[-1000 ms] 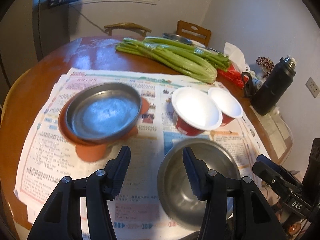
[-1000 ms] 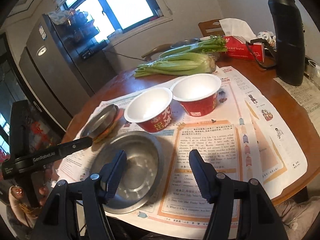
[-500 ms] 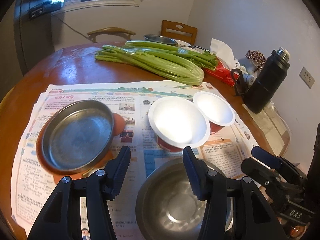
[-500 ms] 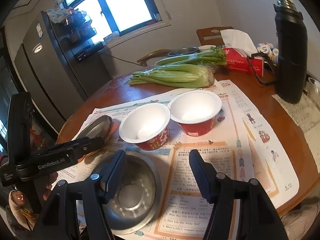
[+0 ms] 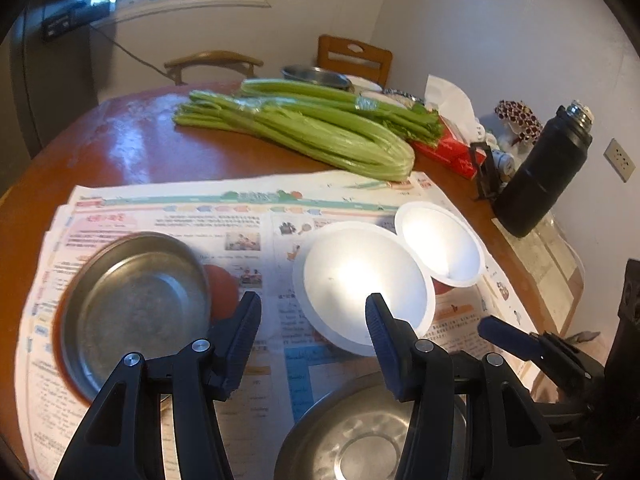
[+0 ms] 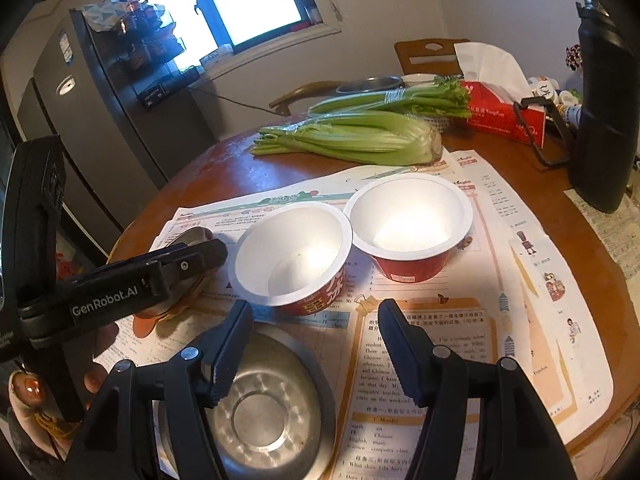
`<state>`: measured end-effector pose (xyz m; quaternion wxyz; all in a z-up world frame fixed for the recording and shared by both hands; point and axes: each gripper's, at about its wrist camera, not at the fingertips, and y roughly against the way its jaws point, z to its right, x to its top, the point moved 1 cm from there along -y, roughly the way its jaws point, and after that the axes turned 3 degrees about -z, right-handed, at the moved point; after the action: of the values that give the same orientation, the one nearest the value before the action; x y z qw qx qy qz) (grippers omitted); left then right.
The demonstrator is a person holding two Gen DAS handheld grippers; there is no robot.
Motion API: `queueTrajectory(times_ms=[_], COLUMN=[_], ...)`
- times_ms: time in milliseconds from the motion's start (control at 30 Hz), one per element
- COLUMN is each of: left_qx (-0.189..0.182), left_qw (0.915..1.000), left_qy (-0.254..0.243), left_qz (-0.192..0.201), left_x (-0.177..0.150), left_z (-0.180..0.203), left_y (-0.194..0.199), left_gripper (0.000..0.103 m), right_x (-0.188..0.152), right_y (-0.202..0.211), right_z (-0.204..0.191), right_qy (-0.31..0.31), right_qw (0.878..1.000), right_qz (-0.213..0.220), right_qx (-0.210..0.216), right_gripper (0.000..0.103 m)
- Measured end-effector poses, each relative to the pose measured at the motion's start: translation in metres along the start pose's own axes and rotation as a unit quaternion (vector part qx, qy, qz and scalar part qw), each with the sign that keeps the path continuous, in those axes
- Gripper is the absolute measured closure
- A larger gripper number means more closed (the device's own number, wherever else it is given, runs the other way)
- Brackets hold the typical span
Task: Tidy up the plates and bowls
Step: 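Grasp the rim of a red-and-white paper bowl with the left gripper, then lift the paper bowl with the left gripper over the steel bowl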
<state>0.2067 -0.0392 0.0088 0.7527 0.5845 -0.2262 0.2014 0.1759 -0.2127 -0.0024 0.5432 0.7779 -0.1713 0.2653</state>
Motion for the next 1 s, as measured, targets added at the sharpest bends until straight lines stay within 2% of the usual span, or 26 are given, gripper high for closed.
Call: queueTrajectory(times_ms=[400,733,1000], left_qx=[-0.008,-0.011,-0.008], left_qw=[0.9995,0.9987,0.9985], left_qy=[0.007,0.005,0.001], left_qz=[-0.030,-0.050,-0.054], left_x=[0.021,0.023,0.022], left_z=[-0.005,-0.005,-0.004], left_y=[-0.039,-0.063,-0.067], left_gripper=[0.047,0.047,0.047], right_x=[0.018,0.024,0.022], right_y=[-0.042,-0.063,-0.071], right_z=[-0.004,-0.004,-0.010], right_qy=[0.022,0.037,0.053], right_qw=[0.999,0.998,0.996], right_qz=[-0.039,-0.057,-0.069], right_qx=[-0.010,0.009,0.020], right_gripper=[0.038,0.038,0.038])
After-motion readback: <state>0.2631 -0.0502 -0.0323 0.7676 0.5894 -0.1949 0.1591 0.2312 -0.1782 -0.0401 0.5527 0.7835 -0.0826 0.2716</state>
